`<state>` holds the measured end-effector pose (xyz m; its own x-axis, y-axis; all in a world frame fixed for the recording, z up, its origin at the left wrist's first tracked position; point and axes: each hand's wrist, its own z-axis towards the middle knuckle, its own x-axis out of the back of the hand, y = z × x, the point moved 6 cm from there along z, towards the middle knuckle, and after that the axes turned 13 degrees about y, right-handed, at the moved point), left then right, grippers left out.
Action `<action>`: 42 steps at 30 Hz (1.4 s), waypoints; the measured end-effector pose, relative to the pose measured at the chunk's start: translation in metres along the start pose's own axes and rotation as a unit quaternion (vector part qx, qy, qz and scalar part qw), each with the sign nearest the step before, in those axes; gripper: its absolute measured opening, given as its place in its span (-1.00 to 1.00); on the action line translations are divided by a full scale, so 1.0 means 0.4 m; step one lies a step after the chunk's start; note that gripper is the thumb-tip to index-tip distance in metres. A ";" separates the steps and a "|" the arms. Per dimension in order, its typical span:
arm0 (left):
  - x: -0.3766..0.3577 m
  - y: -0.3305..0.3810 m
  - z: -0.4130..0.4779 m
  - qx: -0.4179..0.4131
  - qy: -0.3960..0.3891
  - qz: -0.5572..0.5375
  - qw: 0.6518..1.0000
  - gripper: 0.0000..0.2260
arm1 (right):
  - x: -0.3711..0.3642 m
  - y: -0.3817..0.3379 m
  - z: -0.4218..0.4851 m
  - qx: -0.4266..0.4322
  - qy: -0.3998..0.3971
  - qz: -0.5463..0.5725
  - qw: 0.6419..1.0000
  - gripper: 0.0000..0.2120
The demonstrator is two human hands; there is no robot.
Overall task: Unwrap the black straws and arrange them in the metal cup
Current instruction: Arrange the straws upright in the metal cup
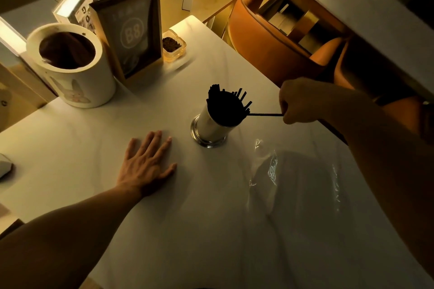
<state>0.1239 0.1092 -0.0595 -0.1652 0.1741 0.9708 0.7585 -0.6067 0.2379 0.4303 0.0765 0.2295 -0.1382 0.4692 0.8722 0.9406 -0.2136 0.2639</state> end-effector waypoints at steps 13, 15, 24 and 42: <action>0.003 -0.001 0.000 0.000 0.009 -0.001 1.000 -0.26 | -0.006 -0.051 0.033 -0.065 0.131 0.425 0.893 -0.92; 0.004 0.000 0.000 -0.001 0.009 -0.002 1.000 -0.26 | -0.024 -0.086 0.048 -0.103 0.120 0.547 0.822 -0.95; -0.008 -0.007 0.001 0.002 0.016 -0.008 1.000 -0.27 | -0.022 -0.086 0.088 -0.093 0.243 0.509 0.821 -0.92; 0.005 0.000 0.000 0.003 -0.004 -0.004 1.000 -0.25 | 0.014 -0.072 0.174 -0.050 0.353 0.265 0.896 -0.80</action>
<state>0.1234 0.1095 -0.0576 -0.1670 0.1852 0.9684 0.7604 -0.6011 0.2460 0.4241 0.1450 0.1981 0.1244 -0.3723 0.9198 0.9045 -0.3386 -0.2594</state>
